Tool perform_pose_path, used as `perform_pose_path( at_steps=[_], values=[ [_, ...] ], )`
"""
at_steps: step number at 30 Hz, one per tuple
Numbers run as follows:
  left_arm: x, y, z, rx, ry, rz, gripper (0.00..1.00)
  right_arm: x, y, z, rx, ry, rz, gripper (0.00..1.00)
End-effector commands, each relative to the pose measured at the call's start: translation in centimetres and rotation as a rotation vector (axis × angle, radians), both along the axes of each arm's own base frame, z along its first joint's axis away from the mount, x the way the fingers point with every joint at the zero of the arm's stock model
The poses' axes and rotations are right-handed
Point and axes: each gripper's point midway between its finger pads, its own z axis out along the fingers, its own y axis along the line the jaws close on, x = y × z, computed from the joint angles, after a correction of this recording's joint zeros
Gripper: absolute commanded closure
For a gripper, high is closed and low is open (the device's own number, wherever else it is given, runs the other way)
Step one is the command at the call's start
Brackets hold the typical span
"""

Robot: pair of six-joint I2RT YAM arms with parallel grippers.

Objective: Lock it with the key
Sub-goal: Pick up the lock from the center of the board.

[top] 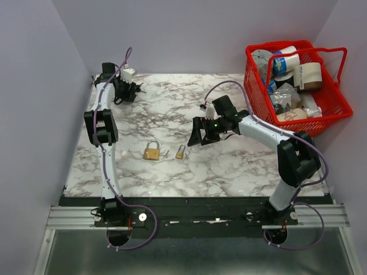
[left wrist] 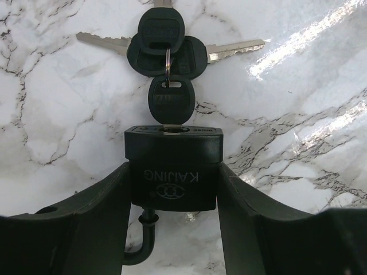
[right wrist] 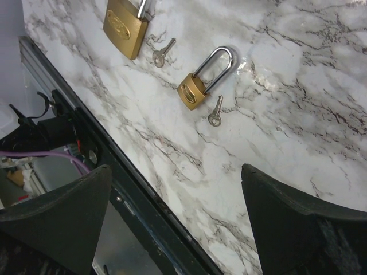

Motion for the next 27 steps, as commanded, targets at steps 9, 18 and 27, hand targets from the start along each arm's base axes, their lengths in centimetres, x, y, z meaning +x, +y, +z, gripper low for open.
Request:
perform_pose_path(
  at_steps=[9, 18, 27],
  values=[
    [-4.4, -6.7, 11.2, -0.082, -0.149, -0.240, 1.00, -0.3, -1.3, 7.4, 0.054, -0.347, 0.213, 0.00],
    [-11.2, -11.9, 19.0, -0.081, -0.243, -0.433, 1.00, -1.5, -2.8, 14.8, 0.145, -0.616, 0.267, 0.00],
    [-21.9, -17.3, 23.7, 0.172, -0.535, -0.841, 1.00, -4.8, -4.2, 20.9, 0.261, -0.673, 0.273, 0.00]
  ],
)
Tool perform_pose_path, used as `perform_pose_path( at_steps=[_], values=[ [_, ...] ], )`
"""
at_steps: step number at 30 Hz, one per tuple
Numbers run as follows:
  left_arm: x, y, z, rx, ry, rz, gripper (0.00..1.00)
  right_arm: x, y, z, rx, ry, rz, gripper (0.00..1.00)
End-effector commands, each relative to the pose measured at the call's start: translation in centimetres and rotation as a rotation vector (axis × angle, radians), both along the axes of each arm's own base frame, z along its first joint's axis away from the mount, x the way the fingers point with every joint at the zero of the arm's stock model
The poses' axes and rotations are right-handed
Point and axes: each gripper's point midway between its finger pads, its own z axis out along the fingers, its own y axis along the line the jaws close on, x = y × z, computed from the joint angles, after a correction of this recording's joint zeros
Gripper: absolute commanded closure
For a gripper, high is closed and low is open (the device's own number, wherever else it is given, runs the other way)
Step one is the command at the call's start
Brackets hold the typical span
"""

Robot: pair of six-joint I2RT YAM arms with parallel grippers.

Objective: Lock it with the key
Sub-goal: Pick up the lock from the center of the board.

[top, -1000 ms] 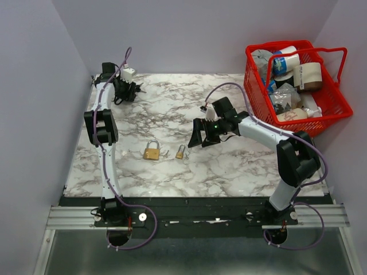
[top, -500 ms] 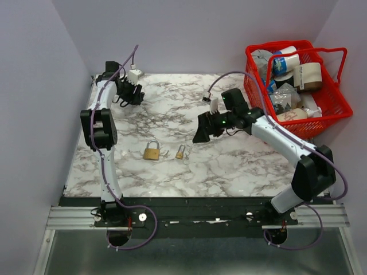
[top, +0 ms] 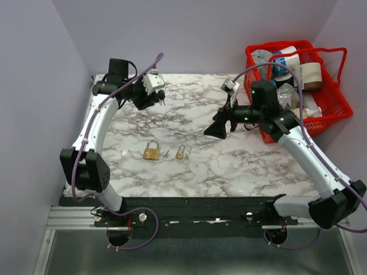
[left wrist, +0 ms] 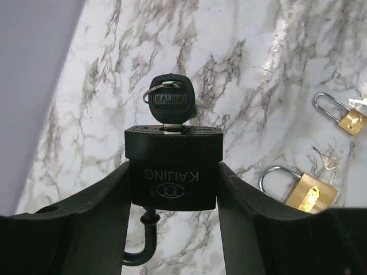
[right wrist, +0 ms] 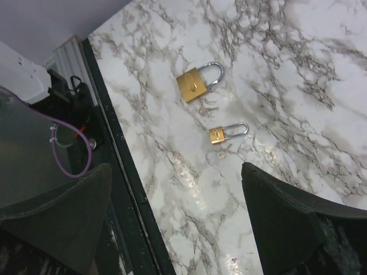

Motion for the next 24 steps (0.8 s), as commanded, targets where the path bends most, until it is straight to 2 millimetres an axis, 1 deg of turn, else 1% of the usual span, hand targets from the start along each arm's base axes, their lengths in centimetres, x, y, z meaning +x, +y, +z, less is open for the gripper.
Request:
perform_pose_path(
  at_steps=[1, 3, 4, 5, 6, 7, 9, 10, 11, 12, 13, 15, 17, 18, 19, 20, 21, 22, 23, 24],
  values=[
    [-5.1, -2.4, 4.1, 0.104, -0.319, -0.265, 1.00, -2.5, -0.4, 3.1, 0.063, -0.019, 0.062, 0.00],
    [-6.7, -3.6, 5.1, 0.119, -0.424, -0.335, 1.00, -3.7, -0.4, 3.9, 0.096, 0.000, 0.090, 0.00],
    [-8.3, -3.7, 5.5, 0.152, -0.492, -0.379, 1.00, -4.1, -0.4, 3.9, 0.096, 0.007, 0.104, 0.00],
    [-9.4, -4.8, 5.8, 0.158, -0.529, -0.428, 1.00, -4.3, -0.4, 4.4, 0.102, 0.003, 0.116, 0.00],
    [-10.2, -5.2, 5.5, 0.173, -0.547, -0.453, 1.00, -4.8, -0.3, 4.7, 0.110, 0.017, 0.143, 0.00],
    [-11.3, -5.5, 6.5, 0.200, -0.615, -0.492, 1.00, -4.9, -0.3, 4.7, 0.107, 0.033, 0.146, 0.00],
    [-13.2, -7.1, 6.9, 0.218, -0.664, -0.567, 1.00, -4.9, 0.0, 5.0, 0.126, 0.064, 0.147, 0.00],
    [-14.2, -7.5, 7.3, 0.227, -0.694, -0.594, 1.00, -5.0, 0.3, 5.4, 0.151, 0.093, 0.147, 0.00],
    [-14.7, -8.0, 7.5, 0.256, -0.734, -0.635, 1.00, -5.2, 0.5, 5.6, 0.168, 0.111, 0.158, 0.00],
    [-16.0, -9.2, 7.4, 0.259, -0.757, -0.690, 1.00, -5.3, 0.6, 5.4, 0.178, 0.134, 0.168, 0.00],
    [-16.4, -9.2, 7.7, 0.294, -0.791, -0.699, 1.00, -5.5, 0.9, 5.9, 0.200, 0.155, 0.177, 0.00],
    [-17.2, -10.0, 8.0, 0.345, -0.872, -0.757, 1.00, -5.2, 1.2, 6.0, 0.209, 0.169, 0.177, 0.00],
    [-18.1, -10.6, 7.8, 0.415, -0.930, -0.804, 1.00, -4.9, 1.5, 6.1, 0.219, 0.182, 0.185, 0.00],
    [-18.2, -10.5, 7.4, 0.505, -0.992, -0.869, 1.00, -4.9, 1.6, 6.1, 0.222, 0.183, 0.191, 0.00],
    [-18.4, -10.4, 6.9, 0.556, -1.024, -0.897, 1.00, -4.9, 1.6, 6.0, 0.223, 0.185, 0.196, 0.00],
    [-18.4, -10.3, 6.9, 0.600, -1.058, -0.902, 1.00, -4.8, 1.7, 5.7, 0.220, 0.195, 0.200, 0.00],
    [-18.2, -10.5, 7.3, 0.641, -1.126, -0.920, 1.00, -4.8, 1.7, 5.4, 0.218, 0.198, 0.201, 0.00],
    [-18.1, -10.4, 7.0, 0.668, -1.135, -0.932, 1.00, -4.7, 1.7, 5.2, 0.214, 0.198, 0.201, 0.00],
    [-17.6, -9.9, 6.9, 0.728, -1.135, -0.928, 1.00, -4.8, 1.7, 4.6, 0.209, 0.209, 0.201, 0.00],
    [-17.4, -9.8, 7.1, 0.747, -1.146, -0.925, 1.00, -4.9, 1.7, 4.6, 0.210, 0.213, 0.203, 0.00]
  ],
)
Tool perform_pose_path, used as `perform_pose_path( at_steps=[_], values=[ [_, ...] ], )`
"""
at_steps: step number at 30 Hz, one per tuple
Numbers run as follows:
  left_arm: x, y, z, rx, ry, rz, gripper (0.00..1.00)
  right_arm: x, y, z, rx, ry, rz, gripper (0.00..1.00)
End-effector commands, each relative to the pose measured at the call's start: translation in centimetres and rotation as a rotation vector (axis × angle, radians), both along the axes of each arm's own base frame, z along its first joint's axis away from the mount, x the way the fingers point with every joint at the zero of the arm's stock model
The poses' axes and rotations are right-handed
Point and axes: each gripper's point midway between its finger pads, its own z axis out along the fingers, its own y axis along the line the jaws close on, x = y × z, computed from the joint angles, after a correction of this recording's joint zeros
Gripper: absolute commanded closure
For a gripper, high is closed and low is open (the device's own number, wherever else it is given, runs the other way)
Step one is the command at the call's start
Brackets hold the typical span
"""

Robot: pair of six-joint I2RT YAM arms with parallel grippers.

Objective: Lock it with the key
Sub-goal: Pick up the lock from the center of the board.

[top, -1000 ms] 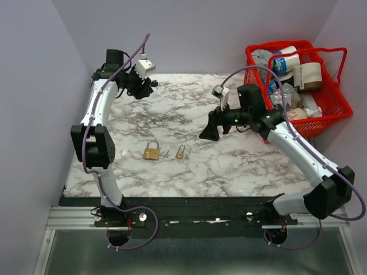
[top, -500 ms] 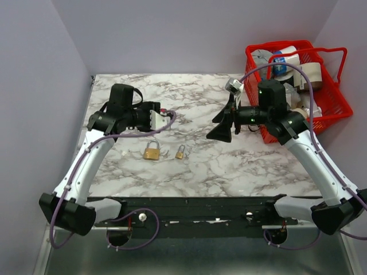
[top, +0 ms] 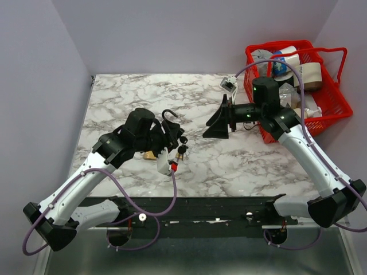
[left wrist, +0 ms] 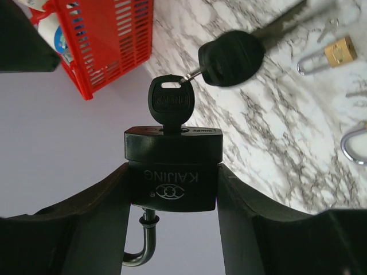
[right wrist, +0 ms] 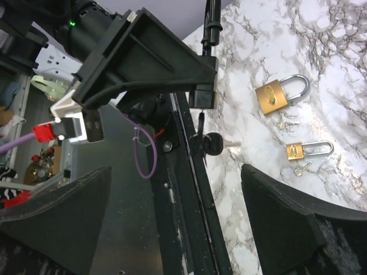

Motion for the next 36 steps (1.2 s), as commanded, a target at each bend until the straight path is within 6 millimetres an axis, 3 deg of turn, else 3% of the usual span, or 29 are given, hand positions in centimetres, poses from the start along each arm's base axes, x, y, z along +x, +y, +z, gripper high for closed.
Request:
perform_pose_path(
  at_steps=[1, 10, 13, 20, 23, 27, 31, 36],
  values=[
    [2.3, 0.7, 3.5, 0.101, -0.338, -0.022, 1.00, -0.8, 0.2, -0.1, 0.030, 0.024, 0.049, 0.00],
    [2.0, -1.6, 6.6, -0.027, -0.360, 0.007, 1.00, 1.0, 0.7, -0.4, 0.008, -0.013, 0.001, 0.00],
    [2.1, -2.4, 7.7, -0.090, -0.355, 0.025, 1.00, 2.0, 1.8, -0.1, 0.008, -0.047, -0.011, 0.00],
    [1.5, -3.6, 8.6, -0.157, -0.342, 0.020, 1.00, 2.0, 4.7, 0.5, 0.004, -0.129, 0.019, 0.02],
    [1.4, -3.9, 9.5, -0.201, -0.326, 0.034, 1.00, 2.6, 5.2, 0.6, 0.007, -0.135, -0.007, 0.06],
    [1.1, -4.4, 10.3, -0.239, -0.296, 0.039, 1.00, 3.4, 6.0, 0.4, 0.022, -0.119, -0.039, 0.19],
    [1.0, -4.4, 10.7, -0.263, -0.295, 0.049, 1.00, 2.6, 6.6, 0.2, 0.044, -0.102, 0.005, 0.30],
    [1.1, -4.6, 11.2, -0.291, -0.296, 0.055, 1.00, 1.6, 7.1, -0.8, 0.032, -0.071, 0.024, 0.35]
  ],
)
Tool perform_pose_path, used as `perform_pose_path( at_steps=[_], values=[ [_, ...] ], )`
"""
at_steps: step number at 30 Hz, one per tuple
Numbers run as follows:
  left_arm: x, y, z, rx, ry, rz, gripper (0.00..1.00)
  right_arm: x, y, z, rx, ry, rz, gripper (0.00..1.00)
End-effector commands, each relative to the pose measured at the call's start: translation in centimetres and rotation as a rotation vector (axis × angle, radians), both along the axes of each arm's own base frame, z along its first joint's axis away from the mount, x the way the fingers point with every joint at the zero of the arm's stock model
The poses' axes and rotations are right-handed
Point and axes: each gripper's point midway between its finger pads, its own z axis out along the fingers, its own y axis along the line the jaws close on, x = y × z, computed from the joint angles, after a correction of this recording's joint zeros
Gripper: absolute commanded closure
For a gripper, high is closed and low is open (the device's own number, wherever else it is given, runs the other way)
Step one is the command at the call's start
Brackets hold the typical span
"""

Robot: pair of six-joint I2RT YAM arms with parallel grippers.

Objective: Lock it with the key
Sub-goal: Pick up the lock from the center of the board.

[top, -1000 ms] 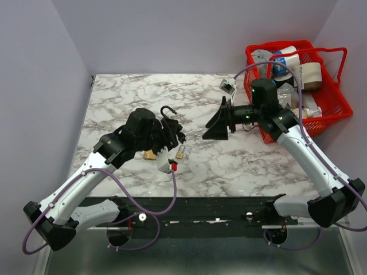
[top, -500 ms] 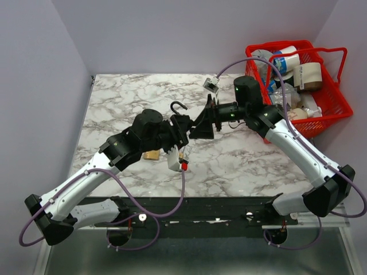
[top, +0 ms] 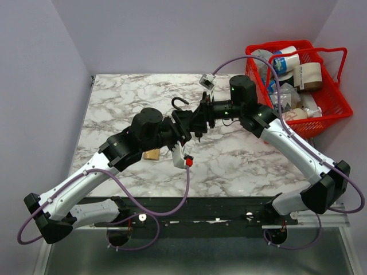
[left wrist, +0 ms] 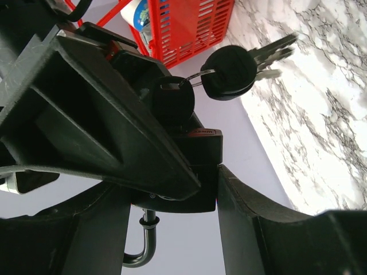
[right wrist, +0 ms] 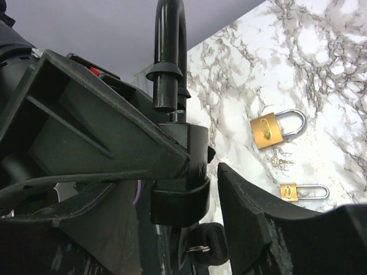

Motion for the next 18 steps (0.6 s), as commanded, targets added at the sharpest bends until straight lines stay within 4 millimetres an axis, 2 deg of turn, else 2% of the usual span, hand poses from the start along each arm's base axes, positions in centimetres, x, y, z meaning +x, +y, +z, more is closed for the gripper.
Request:
perform_pose_path(
  at_steps=[1, 6, 10, 12, 13, 15, 16, 17, 18],
  values=[
    [0.1, -0.5, 5.4, -0.148, -0.100, 0.005, 1.00, -0.4, 0.7, -0.6, 0.010, 0.017, 0.013, 0.36],
    [0.3, -0.7, 5.6, -0.165, -0.088, 0.014, 1.00, -0.6, 0.8, -1.4, 0.000, 0.051, 0.009, 0.45],
    [0.0, -1.0, 5.9, -0.176, -0.093, 0.005, 1.00, -0.1, 0.9, -0.9, 0.010, 0.051, -0.012, 0.58],
    [-0.2, -1.0, 5.9, -0.182, -0.087, 0.002, 1.00, 0.0, 1.1, -0.4, 0.020, 0.049, -0.014, 0.62],
    [-0.3, -1.1, 5.8, -0.181, -0.083, -0.002, 1.00, 0.1, 1.2, -0.2, 0.026, 0.047, -0.015, 0.73],
    [-0.4, -1.0, 5.8, -0.178, -0.082, -0.006, 1.00, 0.1, 1.2, 0.1, 0.031, 0.044, -0.013, 0.81],
    [-0.4, -1.1, 5.6, -0.175, -0.081, -0.008, 1.00, 0.1, 1.2, 0.2, 0.033, 0.041, -0.010, 0.90],
    [-0.6, -1.0, 5.7, -0.173, -0.084, -0.013, 1.00, 0.0, 1.2, 0.3, 0.034, 0.038, -0.006, 0.91],
    [-0.7, -0.9, 5.6, -0.168, -0.082, -0.016, 1.00, -0.1, 1.1, 0.2, 0.032, 0.041, -0.006, 0.87]
  ],
)
